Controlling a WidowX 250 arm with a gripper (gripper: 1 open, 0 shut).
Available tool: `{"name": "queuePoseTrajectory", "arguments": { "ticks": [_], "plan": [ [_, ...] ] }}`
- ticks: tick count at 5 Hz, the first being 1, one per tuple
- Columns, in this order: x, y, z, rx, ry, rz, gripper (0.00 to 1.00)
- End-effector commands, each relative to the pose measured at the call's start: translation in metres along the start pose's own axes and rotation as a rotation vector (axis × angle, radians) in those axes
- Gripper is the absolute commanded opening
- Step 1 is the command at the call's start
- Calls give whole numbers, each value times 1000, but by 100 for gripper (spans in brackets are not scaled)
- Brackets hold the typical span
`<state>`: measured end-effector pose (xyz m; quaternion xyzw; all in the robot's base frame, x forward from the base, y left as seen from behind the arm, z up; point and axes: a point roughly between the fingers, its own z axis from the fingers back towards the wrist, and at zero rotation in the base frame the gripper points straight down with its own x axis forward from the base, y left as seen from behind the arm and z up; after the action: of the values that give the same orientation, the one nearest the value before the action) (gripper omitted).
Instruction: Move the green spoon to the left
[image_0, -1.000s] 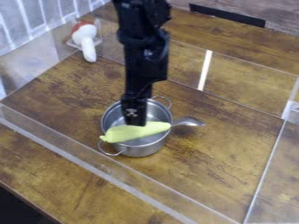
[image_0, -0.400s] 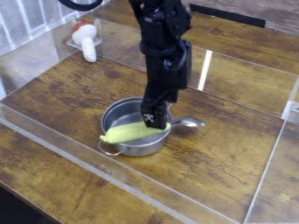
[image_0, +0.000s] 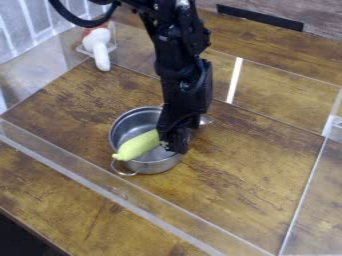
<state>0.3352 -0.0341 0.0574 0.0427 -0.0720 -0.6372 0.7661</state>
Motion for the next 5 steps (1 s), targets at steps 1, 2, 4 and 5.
{"name": "queuePoseTrajectory", "arguments": {
  "ticks": [1, 2, 4, 5],
  "plan": [
    [-6, 9, 47, 94, -2, 2, 0],
    [-29, 22, 74, 137, 21, 11, 0],
    [-77, 22, 76, 157, 15, 79, 100],
    [-82, 10, 82, 149, 2, 115, 0]
  ]
}}
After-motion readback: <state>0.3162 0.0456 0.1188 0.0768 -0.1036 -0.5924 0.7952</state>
